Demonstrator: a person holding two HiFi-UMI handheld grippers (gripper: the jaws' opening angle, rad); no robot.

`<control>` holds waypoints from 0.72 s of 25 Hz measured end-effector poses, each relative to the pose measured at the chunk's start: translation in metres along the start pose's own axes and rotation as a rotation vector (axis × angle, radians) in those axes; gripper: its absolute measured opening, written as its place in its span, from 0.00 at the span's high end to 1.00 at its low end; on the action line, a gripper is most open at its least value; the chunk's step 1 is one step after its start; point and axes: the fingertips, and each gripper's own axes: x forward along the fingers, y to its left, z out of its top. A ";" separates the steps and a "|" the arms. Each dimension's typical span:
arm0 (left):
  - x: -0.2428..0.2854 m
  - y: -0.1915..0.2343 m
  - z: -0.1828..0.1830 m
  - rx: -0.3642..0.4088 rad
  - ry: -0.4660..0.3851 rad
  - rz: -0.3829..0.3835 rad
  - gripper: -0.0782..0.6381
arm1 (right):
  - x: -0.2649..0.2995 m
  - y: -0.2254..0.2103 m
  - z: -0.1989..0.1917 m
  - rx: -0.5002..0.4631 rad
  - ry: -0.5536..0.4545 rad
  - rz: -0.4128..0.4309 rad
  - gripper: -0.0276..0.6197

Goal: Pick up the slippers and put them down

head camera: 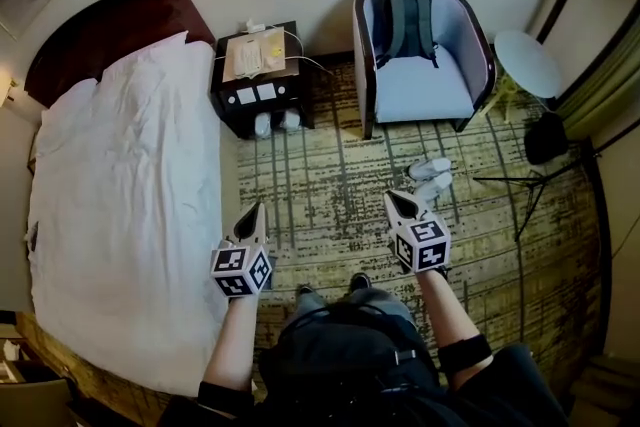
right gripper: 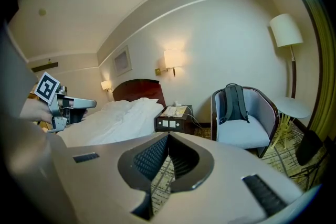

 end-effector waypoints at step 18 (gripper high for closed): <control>0.025 0.081 0.027 0.014 -0.015 0.031 0.89 | 0.097 0.070 0.030 -0.037 0.001 0.089 0.95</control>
